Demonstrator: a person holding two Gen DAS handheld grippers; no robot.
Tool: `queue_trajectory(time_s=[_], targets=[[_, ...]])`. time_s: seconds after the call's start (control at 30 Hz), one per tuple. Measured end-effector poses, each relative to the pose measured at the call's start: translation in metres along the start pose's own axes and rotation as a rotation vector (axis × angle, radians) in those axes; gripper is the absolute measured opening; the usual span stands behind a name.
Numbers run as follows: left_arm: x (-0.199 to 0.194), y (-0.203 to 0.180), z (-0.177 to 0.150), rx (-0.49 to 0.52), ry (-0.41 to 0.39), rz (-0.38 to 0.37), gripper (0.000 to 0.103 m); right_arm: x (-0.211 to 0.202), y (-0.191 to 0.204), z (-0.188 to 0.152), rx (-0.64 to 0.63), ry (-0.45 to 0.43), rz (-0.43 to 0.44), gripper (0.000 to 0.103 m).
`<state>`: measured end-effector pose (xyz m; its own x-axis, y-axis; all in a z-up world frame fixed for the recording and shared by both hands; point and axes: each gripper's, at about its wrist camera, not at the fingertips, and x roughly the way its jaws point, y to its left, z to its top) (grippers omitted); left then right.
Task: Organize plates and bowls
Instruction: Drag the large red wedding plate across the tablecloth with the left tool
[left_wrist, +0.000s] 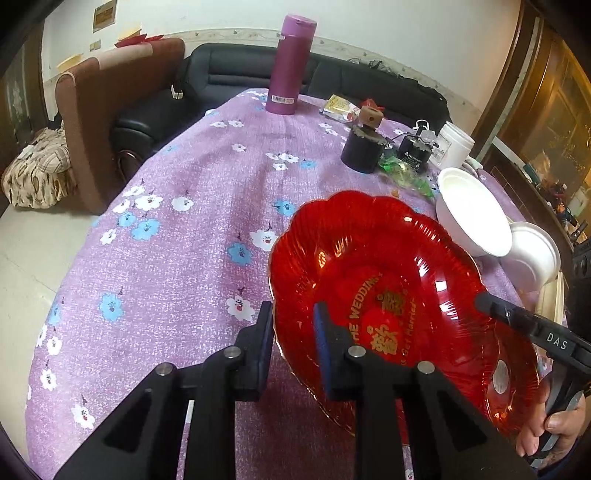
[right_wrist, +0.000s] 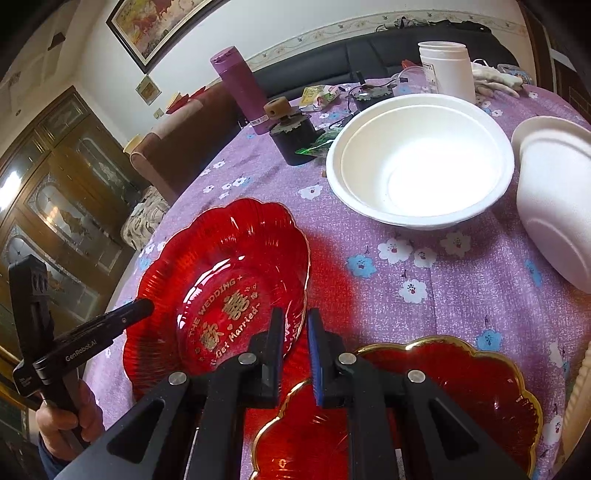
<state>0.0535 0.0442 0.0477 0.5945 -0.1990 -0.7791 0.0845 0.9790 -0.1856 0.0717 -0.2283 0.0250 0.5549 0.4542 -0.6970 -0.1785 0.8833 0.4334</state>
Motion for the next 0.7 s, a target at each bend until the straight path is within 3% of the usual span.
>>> queue_trajectory(time_s=[0.7], targets=[[-0.058,0.015,-0.032,-0.022,-0.058,0.034,0.021,-0.023,0.04,-0.019,-0.063,-0.009,0.024,0.014]])
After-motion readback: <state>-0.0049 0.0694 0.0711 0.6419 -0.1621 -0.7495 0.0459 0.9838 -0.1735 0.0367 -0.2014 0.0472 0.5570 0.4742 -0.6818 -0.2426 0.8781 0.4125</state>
